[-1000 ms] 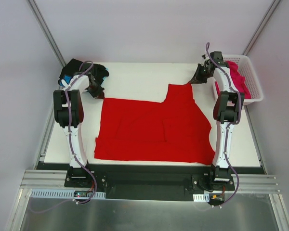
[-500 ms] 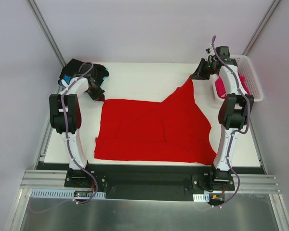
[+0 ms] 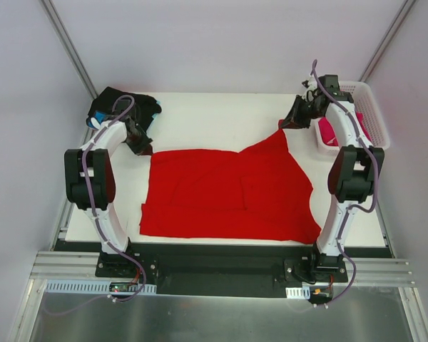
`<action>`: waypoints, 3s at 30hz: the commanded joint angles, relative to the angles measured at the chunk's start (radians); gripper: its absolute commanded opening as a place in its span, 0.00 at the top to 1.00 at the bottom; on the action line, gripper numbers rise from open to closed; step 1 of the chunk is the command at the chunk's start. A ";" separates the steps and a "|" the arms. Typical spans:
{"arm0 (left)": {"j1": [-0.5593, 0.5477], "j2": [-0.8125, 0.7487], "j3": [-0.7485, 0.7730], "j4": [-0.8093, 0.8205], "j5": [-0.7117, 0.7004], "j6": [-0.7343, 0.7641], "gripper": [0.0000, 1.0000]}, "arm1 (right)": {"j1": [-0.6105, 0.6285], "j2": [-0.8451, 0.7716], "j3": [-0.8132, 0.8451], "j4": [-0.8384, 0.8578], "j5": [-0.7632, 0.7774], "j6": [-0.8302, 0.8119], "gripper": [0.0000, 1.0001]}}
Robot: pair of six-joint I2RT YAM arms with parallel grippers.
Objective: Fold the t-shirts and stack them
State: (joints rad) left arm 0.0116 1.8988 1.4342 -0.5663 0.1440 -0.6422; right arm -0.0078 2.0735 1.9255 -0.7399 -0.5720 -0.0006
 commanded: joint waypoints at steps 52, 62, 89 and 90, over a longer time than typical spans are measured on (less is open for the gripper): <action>-0.009 -0.848 -0.543 -0.080 -0.024 0.012 1.00 | 0.054 -1.001 -0.646 -0.317 0.164 -0.101 0.99; -0.009 -0.917 -0.549 -0.113 -0.020 0.013 1.00 | 0.069 -1.069 -0.651 -0.372 0.176 -0.110 0.99; -0.009 -0.945 -0.549 -0.127 -0.027 0.001 0.84 | 0.085 -1.043 -0.671 -0.443 0.437 -0.095 0.53; -0.009 -0.940 -0.549 -0.127 -0.027 0.001 0.84 | 0.085 -1.037 -0.669 -0.437 0.432 -0.095 0.53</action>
State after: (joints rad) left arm 0.0116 0.9497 0.8463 -0.6861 0.1219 -0.6430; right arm 0.0700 1.0283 1.2243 -1.1507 -0.2169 -0.0971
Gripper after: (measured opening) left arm 0.158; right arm 0.462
